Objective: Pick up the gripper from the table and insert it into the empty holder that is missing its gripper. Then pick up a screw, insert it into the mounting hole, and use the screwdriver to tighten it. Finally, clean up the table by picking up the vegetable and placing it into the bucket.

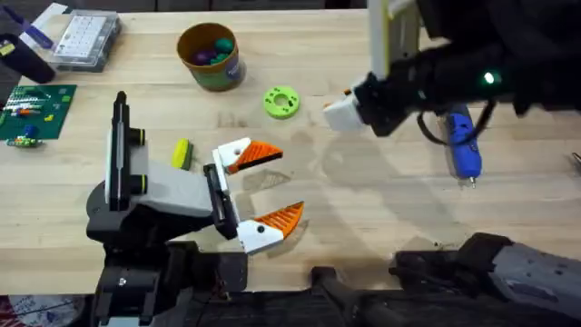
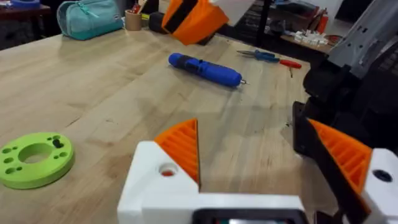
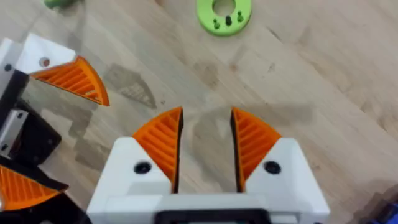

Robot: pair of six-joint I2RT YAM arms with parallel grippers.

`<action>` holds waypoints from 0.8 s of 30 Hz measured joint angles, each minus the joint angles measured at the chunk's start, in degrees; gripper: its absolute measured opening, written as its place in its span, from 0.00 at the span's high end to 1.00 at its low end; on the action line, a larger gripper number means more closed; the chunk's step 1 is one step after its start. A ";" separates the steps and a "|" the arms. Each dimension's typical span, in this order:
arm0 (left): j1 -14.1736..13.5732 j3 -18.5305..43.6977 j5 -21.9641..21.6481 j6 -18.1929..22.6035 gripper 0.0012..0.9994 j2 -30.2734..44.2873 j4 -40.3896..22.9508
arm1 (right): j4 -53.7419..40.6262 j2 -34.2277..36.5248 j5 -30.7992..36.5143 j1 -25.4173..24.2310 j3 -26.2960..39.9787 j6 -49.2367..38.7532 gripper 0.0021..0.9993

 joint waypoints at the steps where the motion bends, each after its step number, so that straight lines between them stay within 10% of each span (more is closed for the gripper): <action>1: 0.00 0.00 0.00 0.00 0.01 0.00 -0.01 | 1.23 -1.17 0.00 -0.01 -1.53 0.00 0.57; 24: 0.00 0.00 0.00 0.00 0.01 0.00 -0.01 | 26.70 15.63 -1.37 -0.04 -10.23 0.46 0.57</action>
